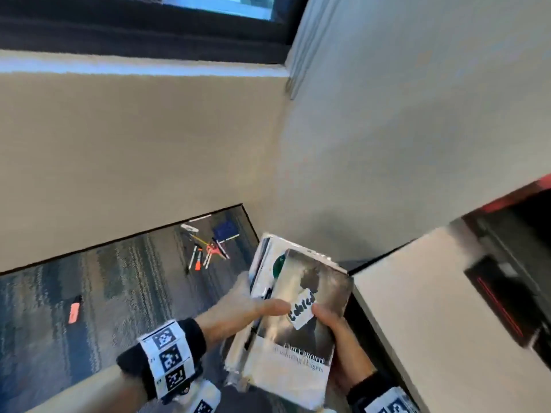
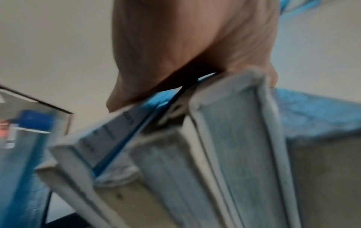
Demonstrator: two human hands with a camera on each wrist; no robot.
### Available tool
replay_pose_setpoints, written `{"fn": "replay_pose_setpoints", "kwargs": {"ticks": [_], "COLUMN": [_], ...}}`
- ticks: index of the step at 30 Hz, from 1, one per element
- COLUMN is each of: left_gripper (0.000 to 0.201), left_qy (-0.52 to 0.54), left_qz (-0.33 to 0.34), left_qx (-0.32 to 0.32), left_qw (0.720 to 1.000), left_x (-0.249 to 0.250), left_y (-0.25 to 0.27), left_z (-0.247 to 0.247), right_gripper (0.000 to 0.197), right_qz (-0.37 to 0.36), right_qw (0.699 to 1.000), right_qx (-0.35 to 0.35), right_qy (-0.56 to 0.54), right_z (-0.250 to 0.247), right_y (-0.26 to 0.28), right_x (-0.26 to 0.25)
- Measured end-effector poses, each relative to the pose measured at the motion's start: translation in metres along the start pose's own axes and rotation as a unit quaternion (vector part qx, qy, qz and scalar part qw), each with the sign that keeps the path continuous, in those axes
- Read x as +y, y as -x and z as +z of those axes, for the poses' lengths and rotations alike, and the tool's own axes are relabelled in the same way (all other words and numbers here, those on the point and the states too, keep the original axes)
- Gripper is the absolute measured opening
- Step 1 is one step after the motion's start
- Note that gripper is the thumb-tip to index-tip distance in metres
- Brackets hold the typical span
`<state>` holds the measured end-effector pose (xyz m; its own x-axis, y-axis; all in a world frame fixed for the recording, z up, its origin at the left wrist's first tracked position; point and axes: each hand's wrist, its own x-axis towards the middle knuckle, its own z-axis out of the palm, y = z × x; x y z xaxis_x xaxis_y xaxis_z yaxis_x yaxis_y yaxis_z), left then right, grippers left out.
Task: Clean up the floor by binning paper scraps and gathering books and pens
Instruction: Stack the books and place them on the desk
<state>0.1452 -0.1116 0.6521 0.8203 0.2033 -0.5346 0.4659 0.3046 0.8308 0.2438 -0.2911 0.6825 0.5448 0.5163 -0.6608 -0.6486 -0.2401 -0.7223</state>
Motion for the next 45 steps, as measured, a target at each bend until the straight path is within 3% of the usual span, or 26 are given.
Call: {"fn": "replay_pose_setpoints", "kwargs": {"ticks": [4,6,9,12,15,20,24,30,33,36,39,41,43,45], "left_gripper": [0.063,0.085,0.117,0.12,0.125,0.128,0.139,0.134,0.138,0.121,0.079,0.065,0.067,0.082], "left_qy": [-0.088,-0.127,-0.201,-0.263,-0.294,-0.339,-0.4,-0.37,-0.347,-0.329,-0.294,-0.31,-0.34,-0.404], "left_qz": [0.038,0.056,0.125,0.202,0.251,0.292,0.268,0.286,0.286,0.265,0.182,0.115,0.054,0.027], "left_qx": [-0.134,-0.199,-0.271,-0.331,-0.354,-0.331,-0.331,-0.327,-0.314,-0.304,-0.304,-0.271,-0.235,-0.194], "left_qw": [0.986,0.97,0.933,0.883,0.852,0.831,0.812,0.821,0.836,0.854,0.888,0.904,0.909,0.894], "left_x": [0.054,0.075,0.094,0.111,0.121,0.116,0.104,0.09,0.095,0.12,0.148,0.157,0.16,0.16], "left_y": [-0.011,-0.021,-0.046,-0.072,-0.102,-0.157,-0.192,-0.213,-0.228,-0.24,-0.249,-0.259,-0.269,-0.274], "left_z": [0.078,0.119,0.175,0.236,0.285,0.337,0.343,0.343,0.345,0.353,0.362,0.363,0.363,0.368], "right_gripper": [0.066,0.074,0.103,0.092,0.065,0.115,0.116,0.104,0.103,0.106,0.098,0.085,0.071,0.064], "right_qz": [-0.053,-0.09,-0.134,-0.204,-0.233,-0.282,-0.246,-0.239,-0.214,-0.223,-0.204,-0.162,-0.101,-0.037], "right_qw": [0.995,0.988,0.97,0.93,0.912,0.892,0.903,0.904,0.927,0.925,0.946,0.966,0.978,0.984], "right_qx": [0.074,0.123,0.186,0.25,0.274,0.241,0.223,0.21,0.202,0.238,0.228,0.201,0.18,0.174], "right_qy": [-0.037,-0.02,0.076,0.178,0.196,0.258,0.273,0.286,0.232,0.195,0.104,0.029,-0.026,0.012], "right_z": [-0.065,-0.1,-0.148,-0.202,-0.25,-0.326,-0.354,-0.368,-0.369,-0.381,-0.382,-0.38,-0.379,-0.376], "right_y": [0.059,0.09,0.128,0.149,0.15,0.115,0.077,0.051,0.049,0.038,0.024,0.012,-0.003,-0.017], "right_x": [-0.019,-0.029,-0.042,-0.048,-0.054,-0.065,-0.054,-0.052,-0.07,-0.089,-0.114,-0.122,-0.128,-0.133]}}
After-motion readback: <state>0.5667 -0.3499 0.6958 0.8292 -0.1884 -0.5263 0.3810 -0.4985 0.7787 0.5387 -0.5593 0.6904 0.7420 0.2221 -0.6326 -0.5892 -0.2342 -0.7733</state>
